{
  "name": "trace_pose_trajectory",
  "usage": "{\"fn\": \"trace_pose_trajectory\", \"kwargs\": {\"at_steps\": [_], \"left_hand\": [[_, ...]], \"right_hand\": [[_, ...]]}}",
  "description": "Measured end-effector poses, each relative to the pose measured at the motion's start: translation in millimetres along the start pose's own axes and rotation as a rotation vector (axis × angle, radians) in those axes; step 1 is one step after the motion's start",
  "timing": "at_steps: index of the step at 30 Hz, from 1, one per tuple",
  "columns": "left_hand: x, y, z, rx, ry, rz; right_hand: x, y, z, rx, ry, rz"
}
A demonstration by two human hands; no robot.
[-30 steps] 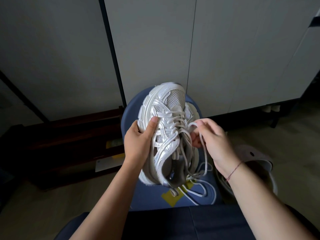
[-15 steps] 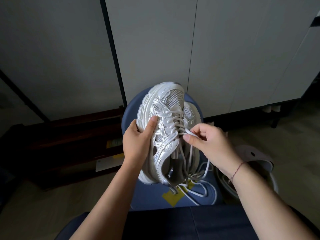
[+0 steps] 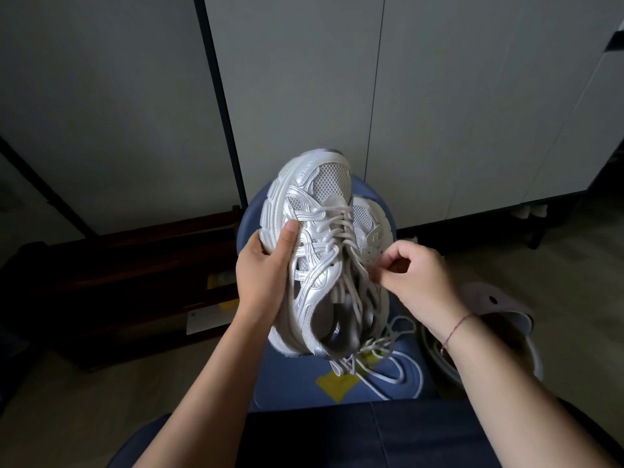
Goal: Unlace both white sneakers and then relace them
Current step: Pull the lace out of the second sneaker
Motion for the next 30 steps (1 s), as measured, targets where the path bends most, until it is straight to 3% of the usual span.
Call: {"fn": "trace_pose_trajectory", "kwargs": {"at_steps": [4, 6, 17, 20, 24, 26, 30], "left_hand": [[-6, 4, 0, -0.005, -0.005, -0.029], [-7, 5, 0, -0.014, -0.032, -0.032], [-10, 20, 13, -0.138, -0.277, 0.044], [-13, 23, 12, -0.159, -0.305, 0.048], [-14, 23, 11, -0.165, -0.322, 0.044], [-12, 21, 11, -0.156, -0.307, 0.044], [-9, 15, 7, -0.129, -0.273, 0.019]], "right_hand": [[-5, 1, -6, -0.018, -0.346, -0.034], [-5, 3, -10, 0.000, -0.384, -0.029], [16, 21, -24, -0.011, 0.205, 0.269], [17, 24, -28, -0.049, 0.378, 0.279], [14, 22, -30, -0.030, 0.410, 0.263], [8, 15, -24, 0.001, 0.339, 0.196], [-22, 6, 3, -0.117, -0.078, -0.195]]}}
Point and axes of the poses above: each hand's wrist, its own y-axis away from the middle knuckle, its own x-axis out of the back of the hand, z = x × y, the point moved 10 cm from there along -y, towards the middle knuckle, and after that the axes turned 15 degrees about y, right-handed, at the moved point
